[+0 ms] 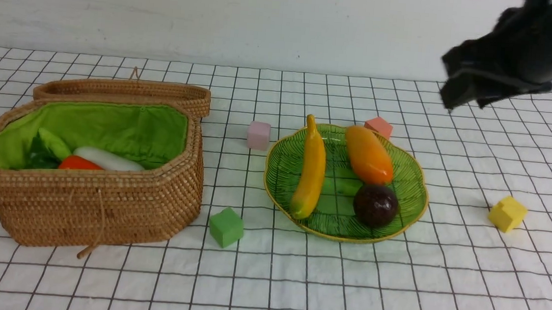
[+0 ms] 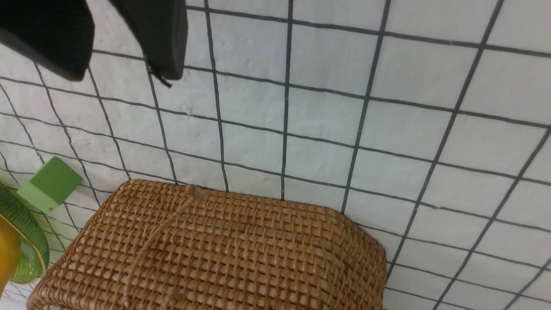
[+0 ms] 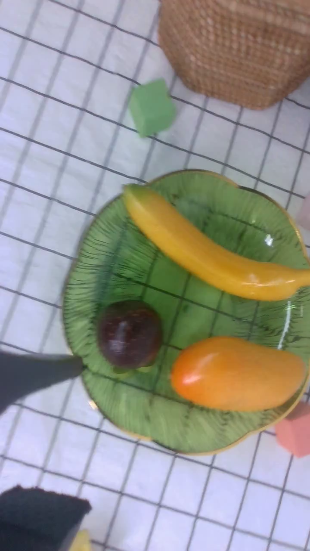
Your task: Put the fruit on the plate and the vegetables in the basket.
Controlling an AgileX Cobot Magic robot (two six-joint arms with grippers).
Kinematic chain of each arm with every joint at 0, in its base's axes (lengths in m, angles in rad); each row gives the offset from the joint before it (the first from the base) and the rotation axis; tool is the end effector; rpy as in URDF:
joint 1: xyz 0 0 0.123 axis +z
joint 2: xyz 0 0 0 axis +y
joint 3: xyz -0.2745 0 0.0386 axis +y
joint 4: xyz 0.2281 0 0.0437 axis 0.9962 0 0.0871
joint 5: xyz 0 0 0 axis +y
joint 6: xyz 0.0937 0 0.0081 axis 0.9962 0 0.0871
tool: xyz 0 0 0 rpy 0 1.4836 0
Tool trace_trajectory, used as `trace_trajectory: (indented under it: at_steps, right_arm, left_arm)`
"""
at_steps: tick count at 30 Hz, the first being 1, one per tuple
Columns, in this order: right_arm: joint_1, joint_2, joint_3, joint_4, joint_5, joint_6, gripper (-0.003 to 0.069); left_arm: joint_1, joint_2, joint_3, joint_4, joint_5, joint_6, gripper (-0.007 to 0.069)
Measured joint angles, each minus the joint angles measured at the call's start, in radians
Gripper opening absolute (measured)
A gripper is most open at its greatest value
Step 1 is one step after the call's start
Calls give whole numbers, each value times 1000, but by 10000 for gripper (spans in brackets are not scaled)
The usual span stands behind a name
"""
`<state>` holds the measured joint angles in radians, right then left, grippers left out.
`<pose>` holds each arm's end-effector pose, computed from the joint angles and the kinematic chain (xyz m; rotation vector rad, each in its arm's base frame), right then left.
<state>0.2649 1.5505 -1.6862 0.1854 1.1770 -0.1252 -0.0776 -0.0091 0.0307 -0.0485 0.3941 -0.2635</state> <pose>0.2922 0.0959 0.3971 -0.4687 2.4809 0.3010 0.0429 -0.0051 0.1675 -0.2070 1.8973 -0.2795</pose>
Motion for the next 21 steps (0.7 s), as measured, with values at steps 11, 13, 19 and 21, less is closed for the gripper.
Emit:
trace_trajectory:
  at_steps: [11, 13, 19, 21]
  right_arm:
    - [0, -586, 677, 37, -138, 21, -8]
    - [0, -633, 743, 42, -182, 16, -8]
    - [0, -882, 1038, 49, -385, 5, -8]
    - [0, -927, 1079, 51, -389, 4, -6]
  left_arm:
    - [0, 0, 0, 0, 0, 0, 239]
    - [0, 0, 0, 0, 0, 0, 239]
    - [0, 0, 0, 0, 0, 0, 239]
    - [0, 0, 0, 0, 0, 0, 239]
